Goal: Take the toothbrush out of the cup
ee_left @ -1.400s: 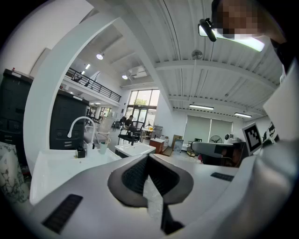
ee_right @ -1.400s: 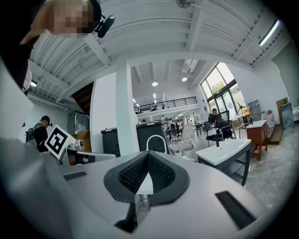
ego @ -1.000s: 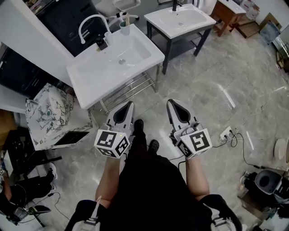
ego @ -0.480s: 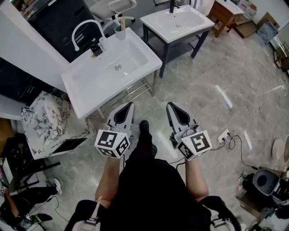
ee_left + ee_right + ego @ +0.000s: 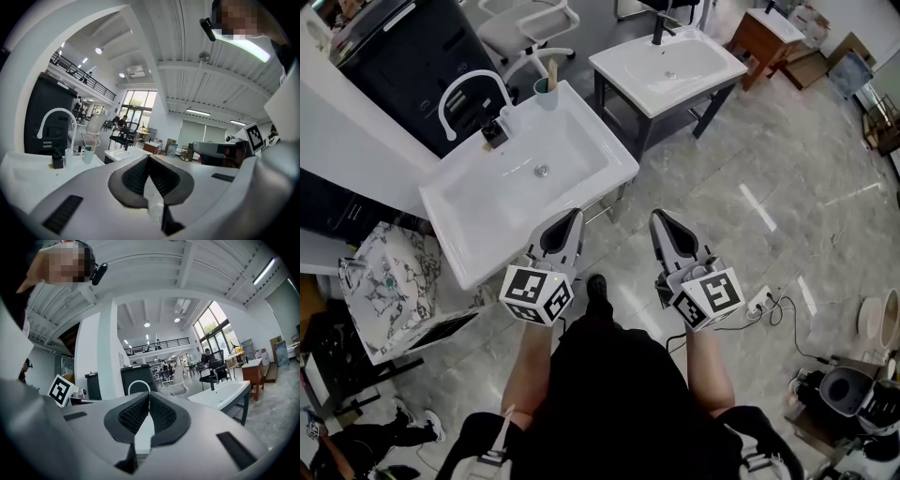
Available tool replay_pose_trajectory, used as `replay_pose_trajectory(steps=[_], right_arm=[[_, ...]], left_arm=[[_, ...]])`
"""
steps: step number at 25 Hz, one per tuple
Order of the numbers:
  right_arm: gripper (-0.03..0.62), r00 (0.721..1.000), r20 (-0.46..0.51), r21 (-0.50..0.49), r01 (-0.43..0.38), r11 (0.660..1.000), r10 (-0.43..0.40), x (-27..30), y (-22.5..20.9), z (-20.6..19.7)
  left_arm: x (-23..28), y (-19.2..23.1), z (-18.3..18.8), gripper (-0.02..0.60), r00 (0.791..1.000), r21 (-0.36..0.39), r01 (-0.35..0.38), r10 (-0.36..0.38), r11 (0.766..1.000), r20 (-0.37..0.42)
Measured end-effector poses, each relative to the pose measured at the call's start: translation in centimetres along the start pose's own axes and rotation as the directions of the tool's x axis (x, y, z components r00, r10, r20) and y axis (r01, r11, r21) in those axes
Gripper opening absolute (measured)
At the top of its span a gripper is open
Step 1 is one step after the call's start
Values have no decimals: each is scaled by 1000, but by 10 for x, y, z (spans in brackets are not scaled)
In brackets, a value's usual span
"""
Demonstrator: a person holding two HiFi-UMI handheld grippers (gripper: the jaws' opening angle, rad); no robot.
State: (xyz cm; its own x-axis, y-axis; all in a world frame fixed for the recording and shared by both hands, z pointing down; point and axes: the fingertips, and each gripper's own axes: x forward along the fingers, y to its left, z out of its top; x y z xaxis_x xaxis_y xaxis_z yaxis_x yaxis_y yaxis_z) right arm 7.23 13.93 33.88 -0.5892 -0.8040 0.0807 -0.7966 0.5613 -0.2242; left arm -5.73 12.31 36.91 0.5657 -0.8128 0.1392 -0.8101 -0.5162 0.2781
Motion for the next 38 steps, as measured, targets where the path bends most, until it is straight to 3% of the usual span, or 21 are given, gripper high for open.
replay_pose_trajectory(steps=[13,24,31,38], right_arm=[[31,999,-13,29,47,998,-46,63,-29,4],[31,999,-38,55,-6,998,9,109,-64,5],[31,989,-50,52,-139,989,141,161,-94,19],[31,968,-41,66,-244,968,247,212,-146,37]], left_arm=[[36,52,13,14,1000,15,3,-3,1000,-15],[73,74,11,13,997,1,-67,67,998,-35],[120,92,30,13,988,12,-155,155,988,-19],[169,110,55,12,952,21,-304,303,952,44]])
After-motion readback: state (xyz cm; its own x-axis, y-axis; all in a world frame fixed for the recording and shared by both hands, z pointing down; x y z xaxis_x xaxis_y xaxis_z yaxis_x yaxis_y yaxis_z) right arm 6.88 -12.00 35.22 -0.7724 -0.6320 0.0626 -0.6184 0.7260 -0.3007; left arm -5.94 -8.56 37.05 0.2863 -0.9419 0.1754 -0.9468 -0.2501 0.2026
